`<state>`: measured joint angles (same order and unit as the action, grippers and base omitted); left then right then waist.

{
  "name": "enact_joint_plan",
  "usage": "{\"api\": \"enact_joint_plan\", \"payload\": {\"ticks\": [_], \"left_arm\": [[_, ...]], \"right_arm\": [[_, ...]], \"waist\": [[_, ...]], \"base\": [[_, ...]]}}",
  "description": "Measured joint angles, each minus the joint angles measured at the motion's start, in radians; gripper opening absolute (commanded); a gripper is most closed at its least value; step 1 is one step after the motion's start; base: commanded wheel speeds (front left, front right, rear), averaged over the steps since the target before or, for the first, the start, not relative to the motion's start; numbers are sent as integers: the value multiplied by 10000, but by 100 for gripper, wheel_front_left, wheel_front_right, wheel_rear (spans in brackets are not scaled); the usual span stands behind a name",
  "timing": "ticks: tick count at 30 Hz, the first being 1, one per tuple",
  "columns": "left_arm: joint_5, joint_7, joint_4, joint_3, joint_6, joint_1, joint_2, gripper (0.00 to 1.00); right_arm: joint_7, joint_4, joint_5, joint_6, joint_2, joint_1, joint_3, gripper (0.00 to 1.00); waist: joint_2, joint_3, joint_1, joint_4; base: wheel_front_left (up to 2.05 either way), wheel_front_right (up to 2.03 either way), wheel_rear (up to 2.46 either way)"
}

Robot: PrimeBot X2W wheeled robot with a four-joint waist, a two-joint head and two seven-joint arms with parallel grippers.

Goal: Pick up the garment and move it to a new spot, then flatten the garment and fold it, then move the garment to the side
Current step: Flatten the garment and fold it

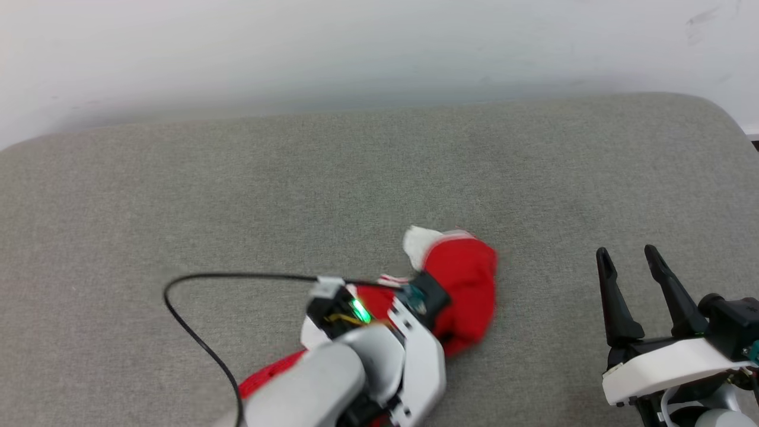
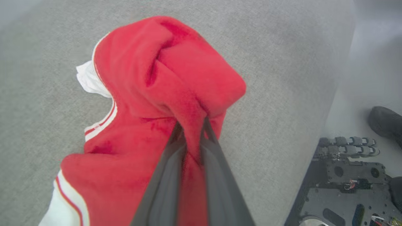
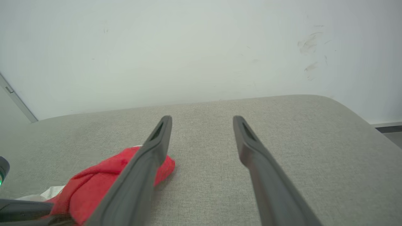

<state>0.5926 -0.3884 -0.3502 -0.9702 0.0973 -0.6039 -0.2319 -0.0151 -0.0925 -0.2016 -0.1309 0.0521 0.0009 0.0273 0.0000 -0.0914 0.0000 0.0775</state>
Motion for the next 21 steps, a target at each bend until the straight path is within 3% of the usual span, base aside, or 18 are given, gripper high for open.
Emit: {"api": "enact_joint_plan", "payload": {"ticks": [4, 5, 6, 10, 16, 17, 21], "left_arm": [[167, -297, 82, -527, 81, 674, 174, 0], [190, -299, 35, -604, 81, 835, 188, 24], [188, -257, -6, -654, 75, 954, 184, 100], [-19, 830, 134, -500, -265, 1191, 270, 100], [-288, 2698, 694, 265, -1244, 1635, 128, 100], [-270, 3009, 978, 719, -1799, 1887, -171, 100], [-69, 2677, 1202, 1237, -2211, 1918, -800, 100]], "right_arm": [[71, -127, -33, 0, -2, 1, -15, 100], [77, -144, -44, 0, -2, 1, -23, 100], [82, -161, -50, 0, -2, 1, -33, 100], [113, -182, -50, 0, -4, 38, 46, 100], [215, -226, -48, 0, -4, 297, 201, 100], [259, -290, -48, 0, -8, 438, 219, 100], [336, -391, -73, 0, -8, 473, 263, 100]], "waist": [[0, -78, 0, -38], [0, -104, 0, -41], [0, -124, 0, -42], [0, -94, 0, -108], [0, 277, 0, -310], [0, 494, 0, -420], [0, 623, 0, -572]], "base": [[0, 0, 0], [0, 0, 0], [0, 0, 0], [0, 0, 0], [0, 0, 0], [0, 0, 0], [0, 0, 0]]}}
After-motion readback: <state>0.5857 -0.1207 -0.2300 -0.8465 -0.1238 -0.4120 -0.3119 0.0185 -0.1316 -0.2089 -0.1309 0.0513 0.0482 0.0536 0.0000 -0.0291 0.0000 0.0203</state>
